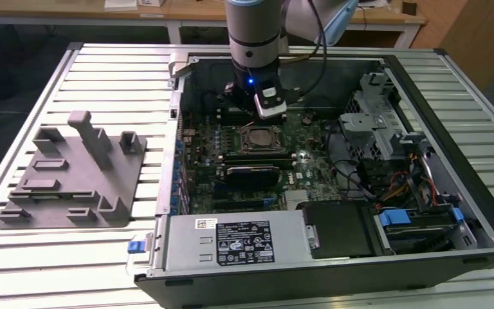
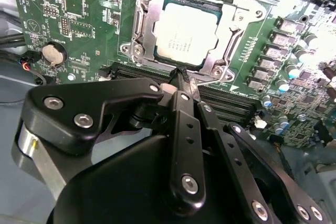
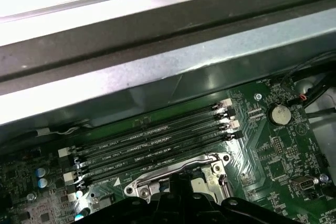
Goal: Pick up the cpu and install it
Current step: 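Install the first cpu locking lever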
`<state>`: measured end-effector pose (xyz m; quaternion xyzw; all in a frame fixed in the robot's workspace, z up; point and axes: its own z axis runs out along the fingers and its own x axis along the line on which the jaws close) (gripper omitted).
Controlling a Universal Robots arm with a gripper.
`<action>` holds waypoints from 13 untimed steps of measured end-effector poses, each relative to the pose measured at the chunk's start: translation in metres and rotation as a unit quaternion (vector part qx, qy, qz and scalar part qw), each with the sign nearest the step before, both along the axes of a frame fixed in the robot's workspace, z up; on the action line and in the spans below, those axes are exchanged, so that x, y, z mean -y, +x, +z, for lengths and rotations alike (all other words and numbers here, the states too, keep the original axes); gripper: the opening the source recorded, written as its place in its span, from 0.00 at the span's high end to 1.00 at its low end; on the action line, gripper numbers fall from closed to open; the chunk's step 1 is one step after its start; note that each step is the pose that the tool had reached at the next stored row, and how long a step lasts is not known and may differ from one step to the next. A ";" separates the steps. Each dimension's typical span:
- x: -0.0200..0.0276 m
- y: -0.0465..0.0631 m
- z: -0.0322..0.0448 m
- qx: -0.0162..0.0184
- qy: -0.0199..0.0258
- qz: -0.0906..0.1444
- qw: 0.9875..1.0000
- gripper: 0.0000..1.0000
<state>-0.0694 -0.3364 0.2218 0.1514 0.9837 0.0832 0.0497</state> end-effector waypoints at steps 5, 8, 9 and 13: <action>-0.0023 0.000 -0.0010 0.010 0.002 -0.002 1.000 0.89; -0.0045 0.000 -0.0023 0.016 0.008 -0.002 1.000 0.89; -0.0051 0.000 -0.0028 0.017 0.009 -0.002 1.000 0.89; -0.0059 0.000 -0.0037 0.019 0.013 -0.002 1.000 0.89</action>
